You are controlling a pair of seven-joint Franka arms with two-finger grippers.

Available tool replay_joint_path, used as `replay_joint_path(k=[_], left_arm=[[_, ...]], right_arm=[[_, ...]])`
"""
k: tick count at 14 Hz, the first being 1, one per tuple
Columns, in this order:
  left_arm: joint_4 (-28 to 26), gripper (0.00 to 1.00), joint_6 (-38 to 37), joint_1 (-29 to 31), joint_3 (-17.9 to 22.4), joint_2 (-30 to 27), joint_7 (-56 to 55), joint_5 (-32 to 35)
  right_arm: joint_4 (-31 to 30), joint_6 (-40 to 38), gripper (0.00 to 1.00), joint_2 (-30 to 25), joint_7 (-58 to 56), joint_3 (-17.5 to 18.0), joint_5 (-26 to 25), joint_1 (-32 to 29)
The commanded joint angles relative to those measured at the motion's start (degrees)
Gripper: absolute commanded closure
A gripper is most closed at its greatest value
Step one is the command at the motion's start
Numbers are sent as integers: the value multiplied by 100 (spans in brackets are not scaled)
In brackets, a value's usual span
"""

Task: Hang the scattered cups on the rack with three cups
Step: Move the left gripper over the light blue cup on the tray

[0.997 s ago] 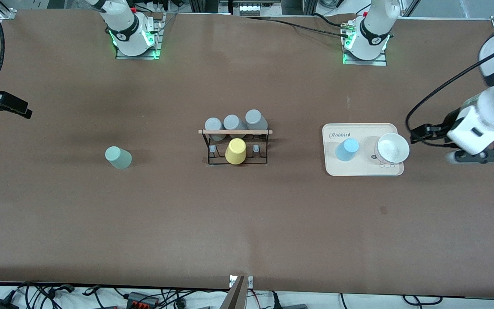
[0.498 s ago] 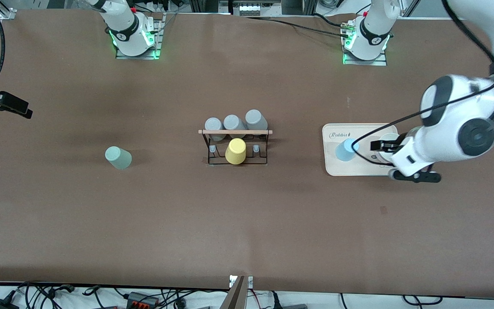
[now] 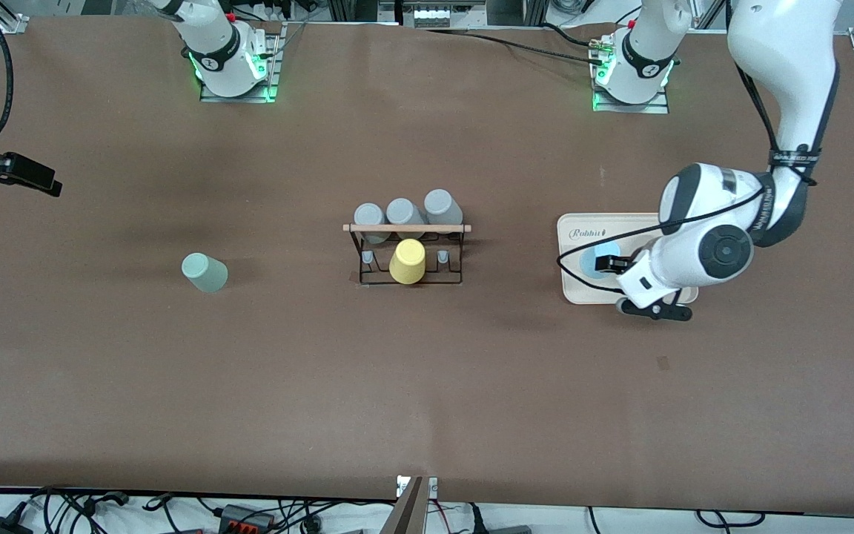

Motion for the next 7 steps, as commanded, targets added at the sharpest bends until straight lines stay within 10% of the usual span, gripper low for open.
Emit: replay_joint_path(k=[1, 7], left_arm=[[-406, 0, 149, 37, -191, -198, -229, -80], [-1442, 0, 1323, 55, -218, -505, -239, -71]], right_arm=[[-71, -85, 0, -95, 69, -54, 58, 28], [-62, -85, 0, -77, 61, -54, 50, 36]])
